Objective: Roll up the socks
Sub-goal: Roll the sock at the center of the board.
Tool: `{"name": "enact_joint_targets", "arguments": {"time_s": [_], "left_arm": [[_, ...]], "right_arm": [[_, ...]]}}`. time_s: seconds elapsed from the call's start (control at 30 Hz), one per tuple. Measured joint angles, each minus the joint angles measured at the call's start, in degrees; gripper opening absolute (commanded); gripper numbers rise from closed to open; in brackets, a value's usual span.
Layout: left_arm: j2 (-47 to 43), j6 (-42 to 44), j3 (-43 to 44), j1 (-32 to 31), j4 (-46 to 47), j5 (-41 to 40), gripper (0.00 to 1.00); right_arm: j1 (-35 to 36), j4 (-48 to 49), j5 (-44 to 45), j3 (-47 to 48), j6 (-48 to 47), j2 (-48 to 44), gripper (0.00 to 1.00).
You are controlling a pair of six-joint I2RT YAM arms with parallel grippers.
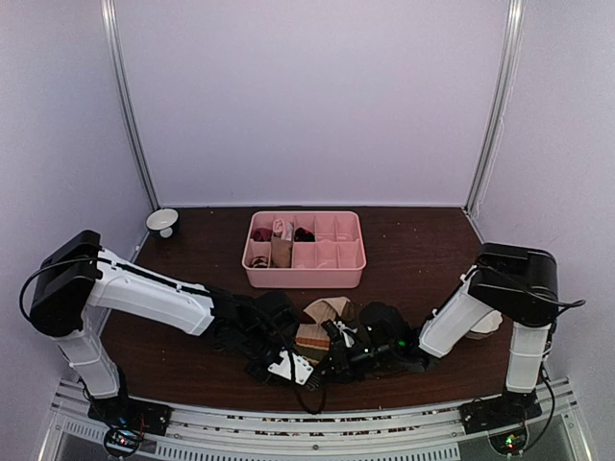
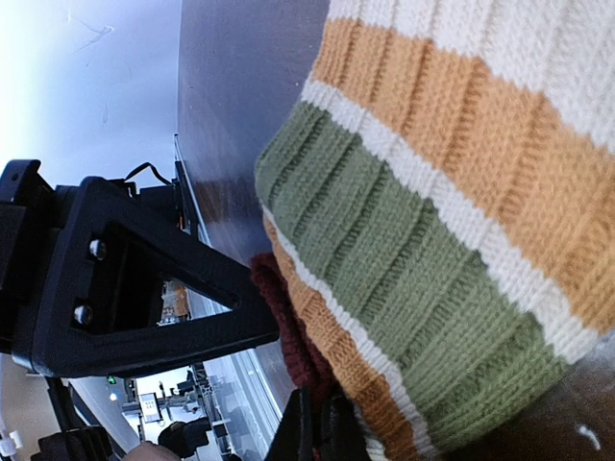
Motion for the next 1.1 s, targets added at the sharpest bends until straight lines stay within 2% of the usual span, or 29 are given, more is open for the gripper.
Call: {"name": "enact_joint_targets", "arguments": {"time_s": [0.37, 0.6, 1.1], "left_arm": [[-1.75, -2.32, 4.26, -1.18, -4.68, 5.05, 0.31], [0.70, -2.56, 4.55, -1.42, -4.68, 3.74, 0.28], [2.86, -3.48, 4.66, 1.11, -3.54, 1.75, 0.30]], "right_arm": [[-0.04, 0.98, 0.02, -0.35, 0.61, 0.07, 0.00], [-0.04, 1.77, 0.04, -0.72, 0.87, 0.07, 0.00], [-0.09, 4.26, 0.28, -1.97, 1.97, 0.13, 0.00]]}}
